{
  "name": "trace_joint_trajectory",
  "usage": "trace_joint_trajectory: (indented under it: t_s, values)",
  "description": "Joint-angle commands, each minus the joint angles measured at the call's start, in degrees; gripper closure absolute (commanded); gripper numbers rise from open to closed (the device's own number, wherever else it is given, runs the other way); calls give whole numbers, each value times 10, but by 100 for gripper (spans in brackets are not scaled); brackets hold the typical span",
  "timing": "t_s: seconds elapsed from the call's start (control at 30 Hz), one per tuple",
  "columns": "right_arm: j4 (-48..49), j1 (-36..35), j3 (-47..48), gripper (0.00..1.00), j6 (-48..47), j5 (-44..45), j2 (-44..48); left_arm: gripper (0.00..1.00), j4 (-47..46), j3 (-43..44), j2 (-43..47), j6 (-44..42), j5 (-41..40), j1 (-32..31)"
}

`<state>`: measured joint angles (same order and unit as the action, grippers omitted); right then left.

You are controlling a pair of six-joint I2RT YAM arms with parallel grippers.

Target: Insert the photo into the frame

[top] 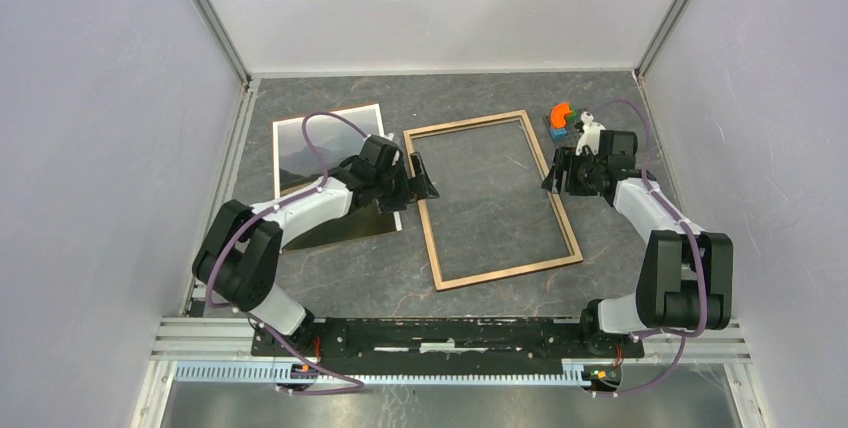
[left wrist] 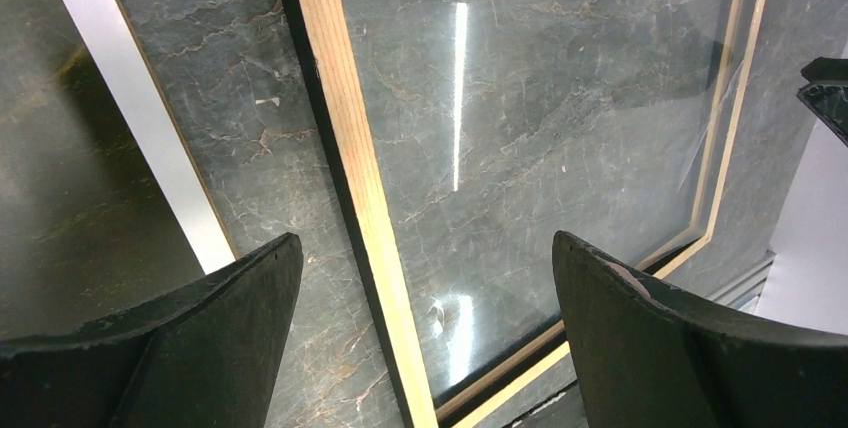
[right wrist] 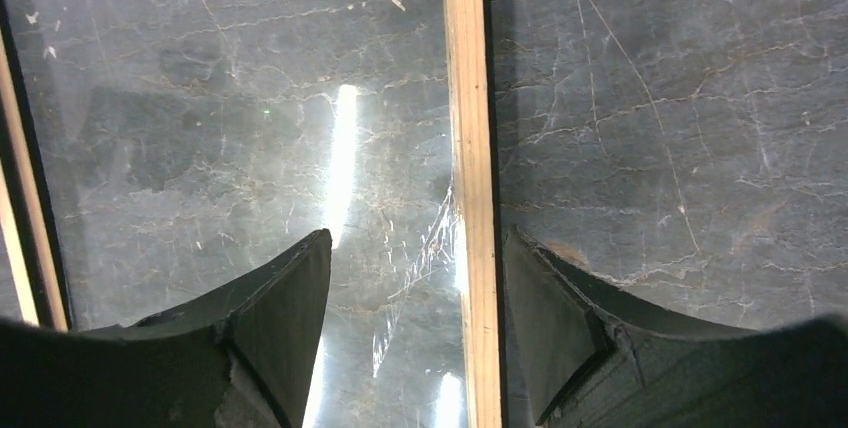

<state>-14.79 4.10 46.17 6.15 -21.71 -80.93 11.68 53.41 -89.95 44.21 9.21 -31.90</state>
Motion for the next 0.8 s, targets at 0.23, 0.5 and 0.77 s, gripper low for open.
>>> trace_joint_trajectory:
  t_s: [0.23, 0.5, 0.77]
  values:
    - [-38, -167, -8, 2, -12, 155, 59, 0, -10, -71, 116, -7, 92, 95]
    - [30, -413, -7, 2, 158, 175, 44, 0, 45, -93, 163, -32, 105, 161]
    - [10, -597, 66, 42, 276, 333, -61, 0, 26, -119, 158, 31, 91, 168]
